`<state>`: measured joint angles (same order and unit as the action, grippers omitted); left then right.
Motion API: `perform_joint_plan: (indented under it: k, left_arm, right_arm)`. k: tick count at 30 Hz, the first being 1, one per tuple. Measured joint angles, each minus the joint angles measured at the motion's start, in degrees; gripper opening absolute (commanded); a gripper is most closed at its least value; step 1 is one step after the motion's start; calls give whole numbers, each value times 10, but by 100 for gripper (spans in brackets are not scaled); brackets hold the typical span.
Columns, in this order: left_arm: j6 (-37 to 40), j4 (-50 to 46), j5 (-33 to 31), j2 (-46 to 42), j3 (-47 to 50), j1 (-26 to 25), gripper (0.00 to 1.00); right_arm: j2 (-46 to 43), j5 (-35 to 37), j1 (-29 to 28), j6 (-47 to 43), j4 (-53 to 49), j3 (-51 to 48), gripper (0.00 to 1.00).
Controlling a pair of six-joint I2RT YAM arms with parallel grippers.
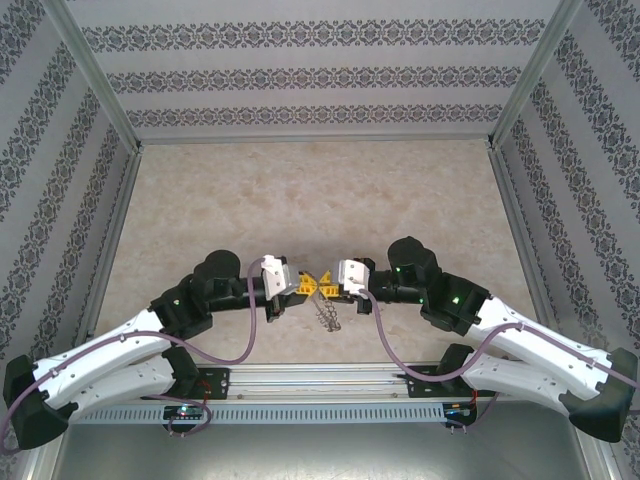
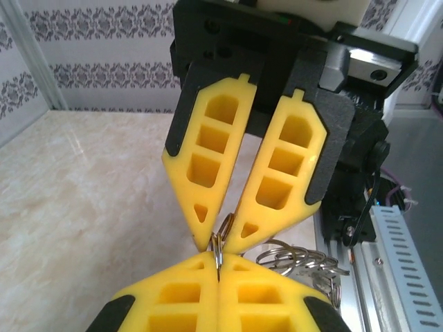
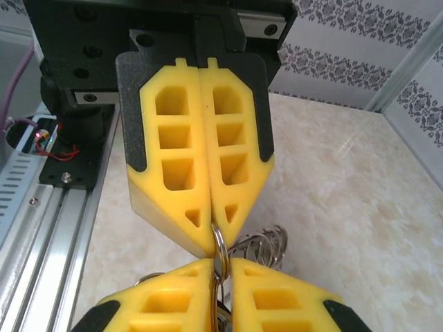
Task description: Put the keys on the keyring
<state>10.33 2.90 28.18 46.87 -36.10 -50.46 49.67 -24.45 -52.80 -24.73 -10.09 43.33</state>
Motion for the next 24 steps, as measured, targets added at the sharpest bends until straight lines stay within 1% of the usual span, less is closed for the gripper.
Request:
perform_joint_plan:
  k: [3,6,11,12,14,18,21,23,24]
  left_arm:
    - [-8,24,6,-10,17,0,0]
    - [-17,38,14,-15,26,0,0]
    - [-19,42,11,-12,29,2,0]
    - [-18,40,8,-10,28,2,1]
    - [-13,23,-5,0,18,2,9]
    - [4,-25,-33,27,-12,2,11]
    - [17,-58,-52,46,-35,2,10]
    - [21,-75,-61,58,-46,2,0]
    - [26,-77,-64,62,-48,2,0]
  right_arm:
    - [-1,-9,-1,6,2,0,8]
    - [-1,-11,-2,9,2,0,0]
    - [-1,-9,-2,9,0,0,0]
    - [0,-6,-2,10,-2,0,0]
    - [3,7,-2,9,-9,0,0]
    - [22,47,-9,3,-26,14,0]
    - [37,82,-18,-3,-47,30,0]
    - [44,104,-24,-8,-57,36,0]
    - [44,112,-26,-10,-61,36,0]
